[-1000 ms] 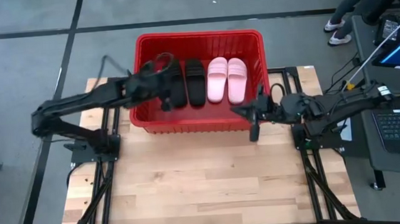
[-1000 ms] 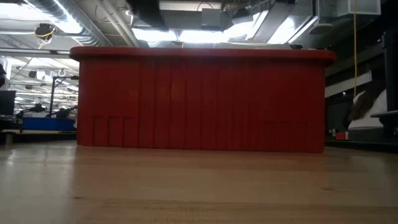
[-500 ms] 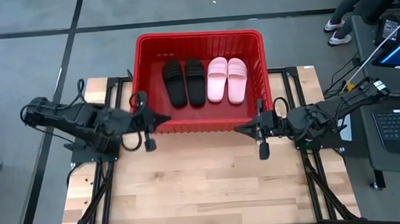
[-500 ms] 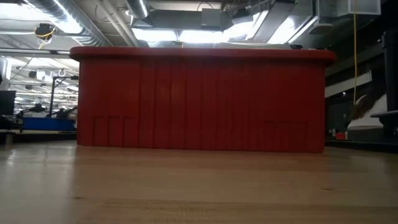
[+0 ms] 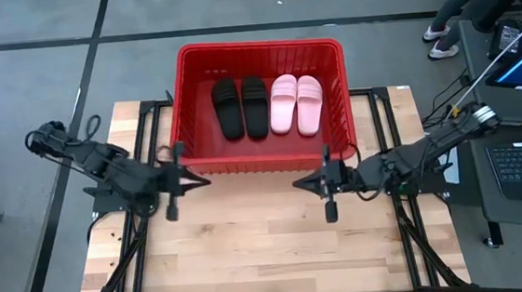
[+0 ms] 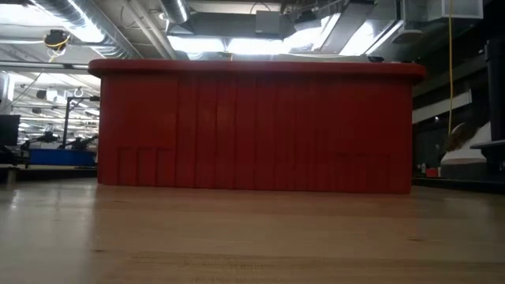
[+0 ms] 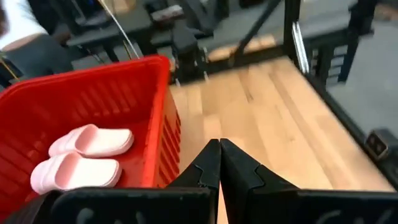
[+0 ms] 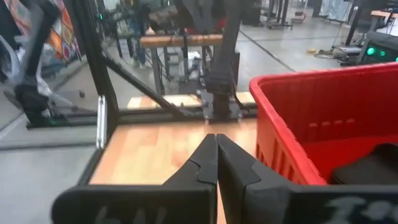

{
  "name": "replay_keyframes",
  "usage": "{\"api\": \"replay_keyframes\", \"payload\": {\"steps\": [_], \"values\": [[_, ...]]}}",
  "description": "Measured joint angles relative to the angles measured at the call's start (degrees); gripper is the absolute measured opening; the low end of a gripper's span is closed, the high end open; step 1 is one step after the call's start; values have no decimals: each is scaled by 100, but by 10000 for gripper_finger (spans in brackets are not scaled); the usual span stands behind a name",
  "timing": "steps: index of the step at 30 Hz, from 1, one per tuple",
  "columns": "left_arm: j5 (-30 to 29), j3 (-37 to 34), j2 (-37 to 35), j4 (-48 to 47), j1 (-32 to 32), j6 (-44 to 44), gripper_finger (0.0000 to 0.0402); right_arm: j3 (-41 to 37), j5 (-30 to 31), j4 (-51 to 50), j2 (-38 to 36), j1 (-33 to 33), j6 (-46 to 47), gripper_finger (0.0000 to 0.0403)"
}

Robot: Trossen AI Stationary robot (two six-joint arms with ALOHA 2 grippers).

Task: Pick and place slides into bin
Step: Return to Home Position

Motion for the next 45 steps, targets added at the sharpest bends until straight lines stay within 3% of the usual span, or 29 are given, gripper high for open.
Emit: {"api": "replay_keyframes", "payload": {"steps": [9, 15, 20, 27, 34, 40, 45], "values": [[62, -2279, -2607, 1956, 40, 114, 2, 0, 0, 745, 375, 0, 170, 6], [455, -3663, -3657, 3393, 41, 483, 1, 0, 0, 822, 418, -2, 170, 6], [585, -4690, -3920, 4367, 41, 461, 2, 0, -2, 962, 418, -2, 148, 6], [370, -5574, -3987, 5194, 41, 503, 2, 0, -2, 954, 418, -2, 155, 6], [356, -5993, -4055, 5588, 41, 264, 2, 0, -2, 1053, 415, -2, 190, 6], [349, -6122, -4055, 5811, 41, 654, 2, 0, -2, 1047, 415, -2, 320, 6], [30, -6332, -4060, 6159, 45, 734, 1, 0, -3, 1078, 413, -2, 338, 6]]}}
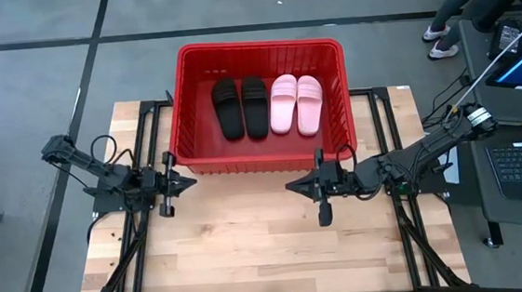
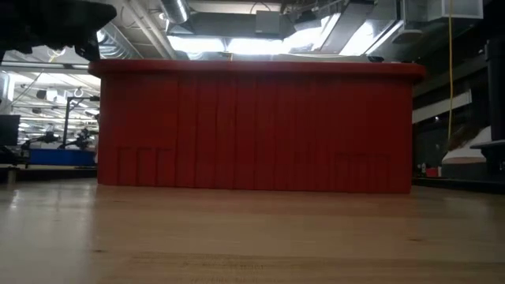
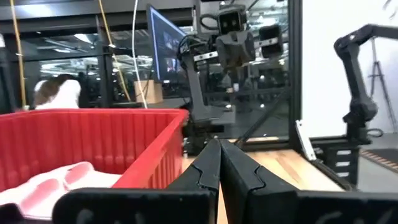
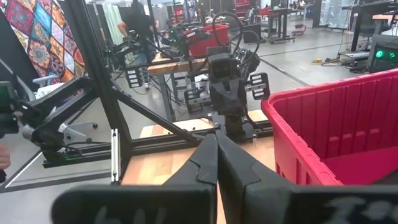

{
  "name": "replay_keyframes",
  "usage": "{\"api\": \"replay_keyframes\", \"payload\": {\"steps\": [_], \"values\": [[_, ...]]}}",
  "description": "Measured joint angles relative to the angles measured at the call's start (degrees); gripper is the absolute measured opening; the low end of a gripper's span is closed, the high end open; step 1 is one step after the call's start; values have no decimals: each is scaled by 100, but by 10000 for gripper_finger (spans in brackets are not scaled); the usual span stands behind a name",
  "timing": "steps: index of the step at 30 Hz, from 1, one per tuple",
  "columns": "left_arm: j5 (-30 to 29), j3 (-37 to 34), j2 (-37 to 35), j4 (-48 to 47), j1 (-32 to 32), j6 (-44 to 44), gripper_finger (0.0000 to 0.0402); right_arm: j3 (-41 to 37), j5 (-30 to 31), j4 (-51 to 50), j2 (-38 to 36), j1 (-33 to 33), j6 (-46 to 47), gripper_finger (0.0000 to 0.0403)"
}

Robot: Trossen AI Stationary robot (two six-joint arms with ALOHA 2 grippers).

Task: Pick and place slides into bin
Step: Return to Home Position

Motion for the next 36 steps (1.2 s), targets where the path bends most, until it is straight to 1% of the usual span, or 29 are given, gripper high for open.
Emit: {"api": "replay_keyframes", "payload": {"steps": [5, 9, 13, 18, 23, 26, 30, 33, 36], "values": [[-313, -1, 0, 258, -2, 381, 2, 0, 1, 10, 0, -1, 95, 6], [-513, -1, 2, 237, -2, 375, 2, 0, 1, 11, 0, 0, 96, 6], [-1014, -1, 2, 240, -1, 398, 2, 0, 1, 12, 0, 0, 95, 6], [-1145, -1, 2, 243, -4, 422, 2, 0, 1, 11, 0, -2, 91, 6], [-1593, -1, 2, 245, -4, 616, 1, 0, 1, 14, 0, -1, 134, 6], [-1615, -1, 2, 246, -4, 619, 2, 0, -1, 45, -23, -2, 95, 6], [-1613, -1, 2, 245, -4, 626, 5, -2, -1, 21, -228, -2, -212, 6], [-1611, -1, 2, 241, -4, 626, 4, -2, 0, -247, -502, 0, -495, 6], [-1608, -1, 4, 214, -4, 567, 2, -2, 1, -581, -826, 0, -586, 6]]}}
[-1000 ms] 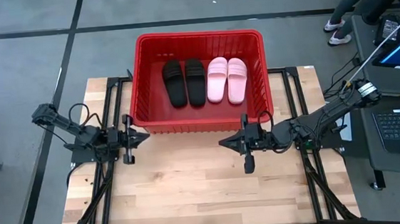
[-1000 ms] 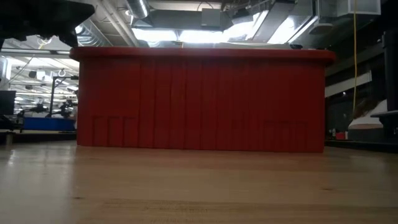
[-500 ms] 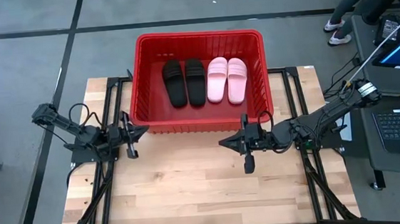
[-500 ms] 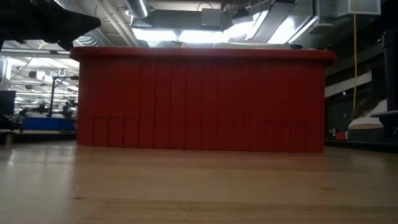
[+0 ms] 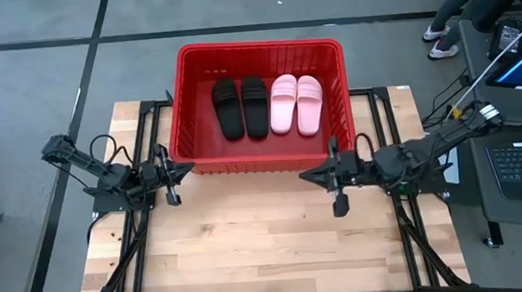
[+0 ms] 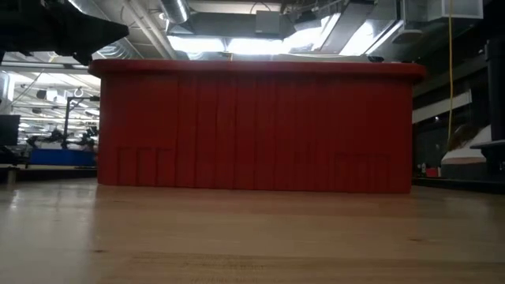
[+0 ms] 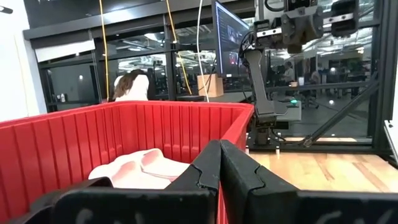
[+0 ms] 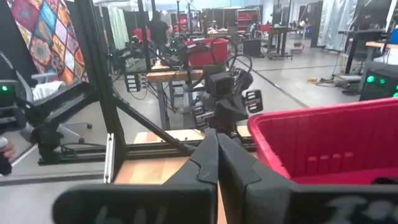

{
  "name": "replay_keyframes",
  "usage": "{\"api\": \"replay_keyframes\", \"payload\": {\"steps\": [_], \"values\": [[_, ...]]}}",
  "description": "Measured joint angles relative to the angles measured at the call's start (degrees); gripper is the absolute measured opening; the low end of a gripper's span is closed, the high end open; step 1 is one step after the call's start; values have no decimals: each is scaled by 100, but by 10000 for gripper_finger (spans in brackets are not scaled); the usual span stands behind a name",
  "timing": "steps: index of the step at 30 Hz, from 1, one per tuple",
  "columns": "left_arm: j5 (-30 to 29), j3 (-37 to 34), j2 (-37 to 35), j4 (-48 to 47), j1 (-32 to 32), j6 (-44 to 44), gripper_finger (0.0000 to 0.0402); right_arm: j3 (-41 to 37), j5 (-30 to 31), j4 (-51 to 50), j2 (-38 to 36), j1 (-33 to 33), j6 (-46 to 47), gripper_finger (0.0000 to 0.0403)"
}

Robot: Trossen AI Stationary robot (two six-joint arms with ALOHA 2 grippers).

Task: Pick and place slides into bin
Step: Return to Home Position

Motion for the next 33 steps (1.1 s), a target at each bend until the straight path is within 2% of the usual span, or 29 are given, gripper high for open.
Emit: {"api": "replay_keyframes", "payload": {"steps": [8, 10, 13, 17, 20, 25, 28, 33], "values": [[1, 0, 0, 0, 0, -47, 8, -38, -109, -1343, -868, 9, -84, 6], [2, 0, 0, 0, 0, -49, 8, -270, -518, -1260, -1144, 9, -352, 6], [2, 0, 0, 0, 0, -49, 5, -979, -1108, -625, -1717, 20, -745, 6], [2, 0, 0, 0, 0, -49, 4, -2051, -1360, -75, -2742, 13, -459, 6], [4, 0, 0, 0, 0, -49, 7, -2582, -1402, 211, -3456, 15, -222, 6], [4, 0, 0, -2, 0, -49, 6, -3058, -1405, 60, -4342, 13, 29, 6], [4, 0, 0, -2, 0, -49, 4, -3242, -1331, 146, -4631, 3, -238, 6], [4, 0, 0, -7, 0, -49, 7, -3620, -871, 343, -4806, -2, -811, 6]]}}
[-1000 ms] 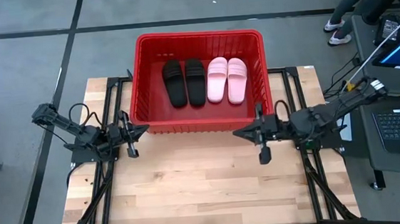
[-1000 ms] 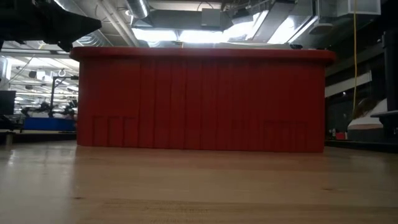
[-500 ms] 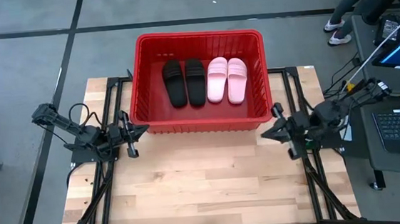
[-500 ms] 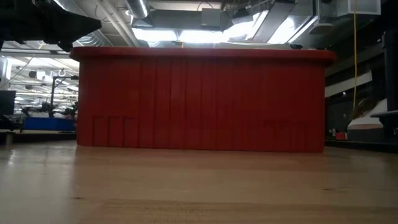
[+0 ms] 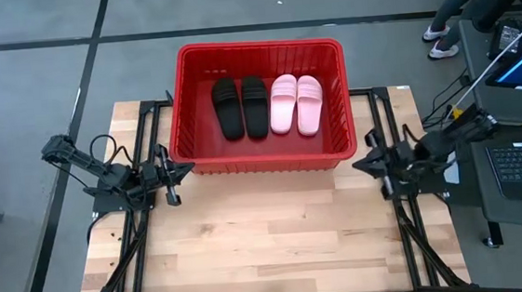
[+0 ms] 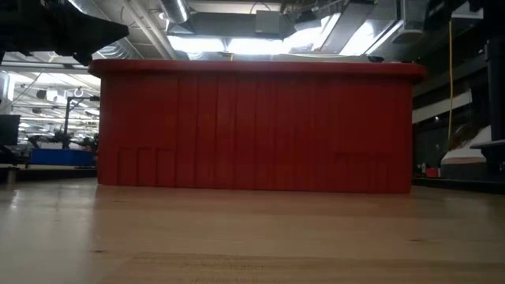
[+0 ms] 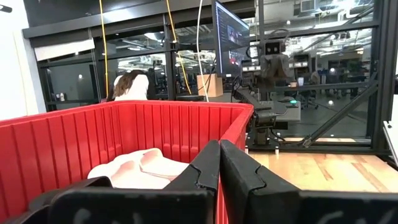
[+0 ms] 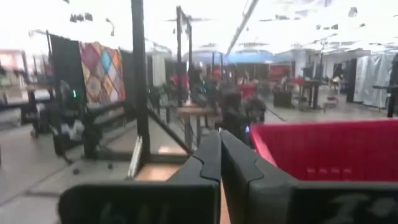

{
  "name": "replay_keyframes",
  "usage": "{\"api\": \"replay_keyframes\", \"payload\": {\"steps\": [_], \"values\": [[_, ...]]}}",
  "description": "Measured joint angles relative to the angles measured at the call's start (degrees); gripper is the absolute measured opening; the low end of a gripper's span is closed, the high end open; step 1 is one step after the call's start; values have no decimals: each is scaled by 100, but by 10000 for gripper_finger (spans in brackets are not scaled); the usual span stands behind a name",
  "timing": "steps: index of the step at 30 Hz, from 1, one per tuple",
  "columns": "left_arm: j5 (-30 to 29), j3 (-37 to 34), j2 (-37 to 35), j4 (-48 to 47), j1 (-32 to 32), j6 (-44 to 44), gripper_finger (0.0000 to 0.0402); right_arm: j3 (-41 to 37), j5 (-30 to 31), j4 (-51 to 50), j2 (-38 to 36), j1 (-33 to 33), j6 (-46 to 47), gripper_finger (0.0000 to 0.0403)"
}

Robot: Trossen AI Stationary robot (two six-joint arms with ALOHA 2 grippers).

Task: Pick and place slides into bin
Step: Return to Home Position

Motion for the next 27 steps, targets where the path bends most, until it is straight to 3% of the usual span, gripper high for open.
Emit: {"api": "replay_keyframes", "payload": {"steps": [8, 16, 21, 27], "values": [[0, 0, 0, 0, 0, 0, 4, -673, -4, 12, -255, -4, -143, 6], [0, 0, 0, 2, 0, 0, 8, -1293, -143, -96, -1427, -197, 154, 6], [0, 0, 1, 2, 0, -2, 4, -1461, -147, -139, -1606, -387, -289, 6], [0, 0, 2, 2, 0, 0, 8, -1624, -145, -110, -1633, -532, -146, 6]]}}
